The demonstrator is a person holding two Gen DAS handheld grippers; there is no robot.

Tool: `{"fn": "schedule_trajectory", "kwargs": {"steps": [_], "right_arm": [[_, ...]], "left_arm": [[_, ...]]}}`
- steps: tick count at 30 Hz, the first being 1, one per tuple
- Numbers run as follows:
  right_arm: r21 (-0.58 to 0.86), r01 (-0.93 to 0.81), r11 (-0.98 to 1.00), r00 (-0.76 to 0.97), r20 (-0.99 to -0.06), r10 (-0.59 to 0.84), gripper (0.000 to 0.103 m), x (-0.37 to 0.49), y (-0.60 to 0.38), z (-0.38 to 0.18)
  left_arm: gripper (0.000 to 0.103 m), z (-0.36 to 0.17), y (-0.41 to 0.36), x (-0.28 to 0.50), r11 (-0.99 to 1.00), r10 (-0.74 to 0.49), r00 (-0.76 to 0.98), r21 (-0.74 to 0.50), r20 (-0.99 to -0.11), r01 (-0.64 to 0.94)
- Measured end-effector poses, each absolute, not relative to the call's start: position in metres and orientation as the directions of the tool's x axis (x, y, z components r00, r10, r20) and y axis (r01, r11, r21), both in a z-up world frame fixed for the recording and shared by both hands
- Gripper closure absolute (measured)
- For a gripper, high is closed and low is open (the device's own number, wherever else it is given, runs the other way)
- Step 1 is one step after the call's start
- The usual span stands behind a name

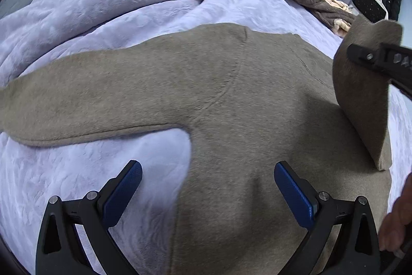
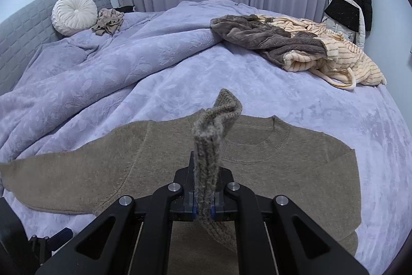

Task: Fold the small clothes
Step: 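Carry the held sleeve with the right tool across the sweater body, then lay the sleeve flat on the sweater body and open the right tool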

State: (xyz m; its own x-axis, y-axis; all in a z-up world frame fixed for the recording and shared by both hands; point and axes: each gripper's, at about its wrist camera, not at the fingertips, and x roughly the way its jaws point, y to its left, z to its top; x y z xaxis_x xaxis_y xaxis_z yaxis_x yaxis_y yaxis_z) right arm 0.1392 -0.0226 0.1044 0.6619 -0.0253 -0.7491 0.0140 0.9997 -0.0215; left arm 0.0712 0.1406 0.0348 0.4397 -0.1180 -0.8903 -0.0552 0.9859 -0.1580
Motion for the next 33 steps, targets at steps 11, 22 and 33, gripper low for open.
{"fn": "schedule_trajectory", "kwargs": {"steps": [11,22,33], "right_arm": [[0.145,-0.162,0.976,0.556,-0.804,0.212,0.046,0.137,0.007,0.084],[-0.071,0.061,0.996,0.527,-0.845,-0.093,0.038,0.106,-0.151,0.068],[-0.011,0.154,0.988,0.489,-0.868,-0.086,0.035,0.08,-0.228,0.036]], "left_arm": [[0.0,0.033,0.17,0.045,0.975,-0.111,0.429,-0.182,-0.896,-0.127],[0.0,0.051,0.071,0.08,0.977,-0.209,0.419,-0.21,-0.884,0.044],[0.0,0.012,-0.002,0.105,0.992,-0.084,0.385,-0.039,-0.919,0.123]]}}
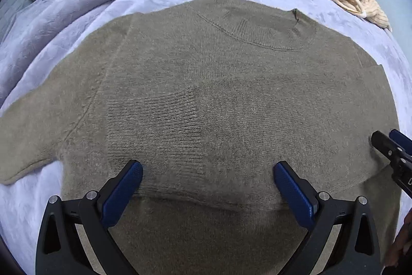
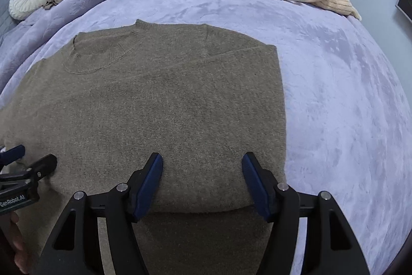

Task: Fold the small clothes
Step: 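Lay the sleeve flat on the sweater body and open the right tool, then reach the left tool to the other sleeve cuff and grasp it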

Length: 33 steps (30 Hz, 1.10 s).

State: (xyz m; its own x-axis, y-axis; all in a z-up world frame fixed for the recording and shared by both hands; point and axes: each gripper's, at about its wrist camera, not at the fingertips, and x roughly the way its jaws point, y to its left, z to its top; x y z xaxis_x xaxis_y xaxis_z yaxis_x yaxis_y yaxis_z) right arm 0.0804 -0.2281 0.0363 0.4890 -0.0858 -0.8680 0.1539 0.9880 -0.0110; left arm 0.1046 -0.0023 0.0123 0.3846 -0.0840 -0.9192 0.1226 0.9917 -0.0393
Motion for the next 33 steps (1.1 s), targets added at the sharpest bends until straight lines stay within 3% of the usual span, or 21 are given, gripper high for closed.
{"fn": "schedule_trajectory", "kwargs": {"steps": [3,6,8,12,22,33], "right_arm": [[0.028,0.086,0.996,0.513,-0.858,-0.02,0.032,0.076,-0.204,0.039],[-0.029,0.038,0.999,0.433,-0.9,-0.043,0.02,0.082,-0.178,0.014],[-0.118,0.031,0.992,0.451,-0.885,-0.12,0.02,0.079,-0.165,0.017],[-0.038,0.005,0.999,0.505,-0.862,-0.035,0.02,0.054,-0.151,0.047],[-0.046,-0.037,0.998,0.607,-0.794,-0.014,0.02,-0.01,-0.1,0.088],[-0.062,-0.102,0.993,0.651,-0.759,0.019,0.02,-0.021,-0.048,0.112]], "left_arm": [[0.0,0.015,0.005,0.099,0.994,-0.086,0.39,-0.05,-0.917,0.102],[0.0,0.009,0.005,0.097,0.994,-0.045,0.365,-0.003,-0.93,0.113],[0.0,0.022,0.01,0.088,0.995,-0.044,0.372,-0.008,-0.927,0.099],[0.0,0.056,0.03,0.057,0.996,-0.076,0.446,-0.05,-0.892,0.069],[0.0,0.089,0.085,-0.003,0.999,-0.039,0.547,-0.047,-0.836,-0.001],[0.0,0.113,0.13,-0.009,0.997,-0.009,0.616,-0.055,-0.788,-0.055]]}}
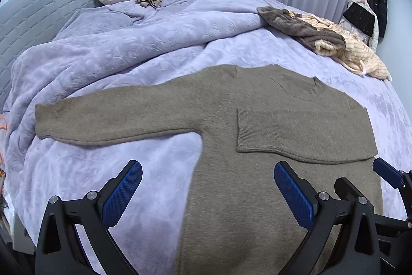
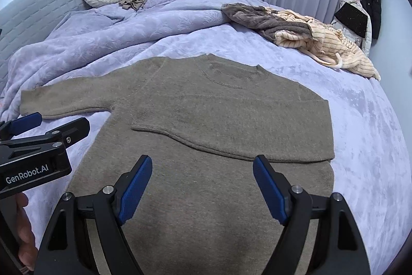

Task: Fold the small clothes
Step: 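Reach the left tool to the other sleeve cuff and grasp it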

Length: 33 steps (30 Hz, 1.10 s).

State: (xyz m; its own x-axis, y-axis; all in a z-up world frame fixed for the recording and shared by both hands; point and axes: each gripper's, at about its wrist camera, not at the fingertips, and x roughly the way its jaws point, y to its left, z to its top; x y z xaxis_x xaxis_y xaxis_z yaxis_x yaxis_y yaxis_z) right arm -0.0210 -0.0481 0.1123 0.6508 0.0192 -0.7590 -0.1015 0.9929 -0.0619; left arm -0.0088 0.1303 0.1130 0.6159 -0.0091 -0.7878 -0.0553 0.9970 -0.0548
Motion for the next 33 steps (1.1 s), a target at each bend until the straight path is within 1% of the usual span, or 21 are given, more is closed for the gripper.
{"fn": "schedule_trajectory", "kwargs": {"steps": [5,16,25,33], "right_arm": [[-0.068,-0.122,0.99,0.662,-0.749,0.029,0.02,-0.013,-0.025,0.121],[-0.097,-0.167,0.981,0.648,-0.761,0.035,0.02,0.007,0.017,0.119],[-0.087,-0.207,0.974,0.622,-0.78,0.063,0.02,0.026,0.055,0.109],[-0.094,-0.25,0.964,0.613,-0.786,0.083,0.02,0.044,0.098,0.104]], "left_arm": [[0.0,0.115,0.159,-0.007,0.993,0.01,0.625,-0.064,-0.781,-0.096],[0.0,0.092,0.265,0.01,0.944,0.105,0.572,-0.099,-0.813,-0.314],[0.0,0.084,0.311,0.014,0.919,0.129,0.565,-0.116,-0.815,-0.376],[0.0,0.061,0.356,0.021,0.884,0.146,0.532,-0.132,-0.834,-0.449]]}}
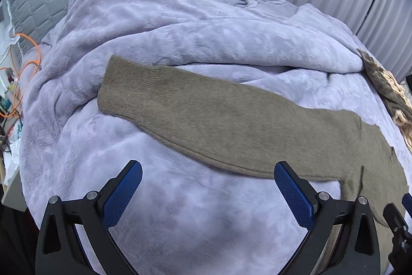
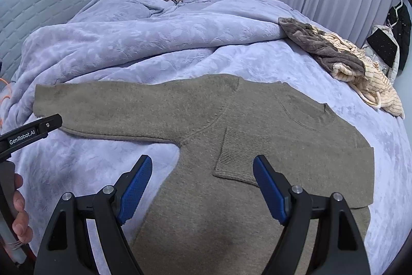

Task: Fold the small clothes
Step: 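Reach the left tool to the other sleeve cuff and grasp it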

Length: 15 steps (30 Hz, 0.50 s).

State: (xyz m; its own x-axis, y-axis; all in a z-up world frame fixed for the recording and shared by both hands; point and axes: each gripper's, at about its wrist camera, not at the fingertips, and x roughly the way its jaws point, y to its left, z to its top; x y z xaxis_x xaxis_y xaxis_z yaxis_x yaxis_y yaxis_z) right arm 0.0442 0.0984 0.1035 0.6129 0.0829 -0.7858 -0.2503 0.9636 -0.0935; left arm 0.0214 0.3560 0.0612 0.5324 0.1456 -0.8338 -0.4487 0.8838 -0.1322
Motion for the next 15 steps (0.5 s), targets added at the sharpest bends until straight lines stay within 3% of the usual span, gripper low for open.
{"fn": "schedule_trajectory", "kwargs": {"steps": [9,15], "right_arm": [[-0.11,-0.3,0.947,0.586,-0.805,0.092,0.02,0.057,0.134,0.088],[-0.138,-0.319,0.938,0.575,-0.815,0.075,0.02,0.058,0.145,0.076]], "left_arm": [[0.0,0.008,0.446,0.039,0.774,0.031,0.519,-0.308,-0.854,-0.553],[0.002,-0.012,0.488,0.052,0.653,-0.082,0.65,-0.533,-0.756,-0.538]]}}
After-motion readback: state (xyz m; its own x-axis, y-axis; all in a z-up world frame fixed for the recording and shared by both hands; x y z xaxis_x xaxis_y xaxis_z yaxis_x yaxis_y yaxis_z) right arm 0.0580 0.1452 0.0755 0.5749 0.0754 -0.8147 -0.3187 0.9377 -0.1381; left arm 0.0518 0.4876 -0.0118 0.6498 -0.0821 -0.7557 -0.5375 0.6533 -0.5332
